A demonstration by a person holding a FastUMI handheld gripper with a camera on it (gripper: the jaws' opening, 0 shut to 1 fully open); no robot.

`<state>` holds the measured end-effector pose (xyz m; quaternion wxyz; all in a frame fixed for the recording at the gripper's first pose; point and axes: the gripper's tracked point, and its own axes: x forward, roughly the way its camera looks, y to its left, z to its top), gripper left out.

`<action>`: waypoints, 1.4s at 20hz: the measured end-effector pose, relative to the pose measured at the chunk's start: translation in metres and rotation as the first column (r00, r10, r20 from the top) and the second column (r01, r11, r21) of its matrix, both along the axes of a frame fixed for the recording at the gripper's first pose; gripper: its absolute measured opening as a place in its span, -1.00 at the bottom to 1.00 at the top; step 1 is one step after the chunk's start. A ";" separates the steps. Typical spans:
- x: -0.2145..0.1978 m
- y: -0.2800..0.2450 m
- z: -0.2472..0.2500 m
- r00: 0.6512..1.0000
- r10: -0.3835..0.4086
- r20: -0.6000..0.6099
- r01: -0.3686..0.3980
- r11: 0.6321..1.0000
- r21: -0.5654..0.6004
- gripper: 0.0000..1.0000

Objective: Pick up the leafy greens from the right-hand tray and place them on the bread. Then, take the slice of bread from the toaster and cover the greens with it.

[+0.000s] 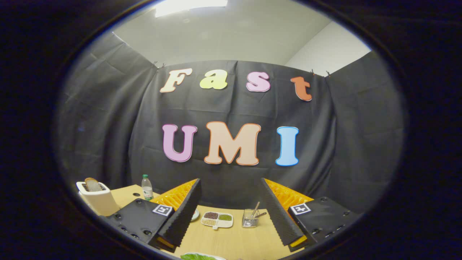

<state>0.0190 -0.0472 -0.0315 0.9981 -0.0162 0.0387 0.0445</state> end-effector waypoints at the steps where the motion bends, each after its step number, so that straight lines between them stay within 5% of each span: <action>1: 0.001 0.000 -0.003 1.000 0.019 -0.011 -0.019 1.000 -0.002 0.98; 16: -0.003 0.027 -0.102 0.913 0.315 -0.260 -0.355 0.926 -0.126 0.98; 20: -0.011 0.037 -0.134 0.853 0.389 -0.347 -0.449 0.887 -0.109 0.98; 28: -0.036 0.055 -0.206 0.680 0.502 -0.535 -0.648 0.752 -0.117 0.98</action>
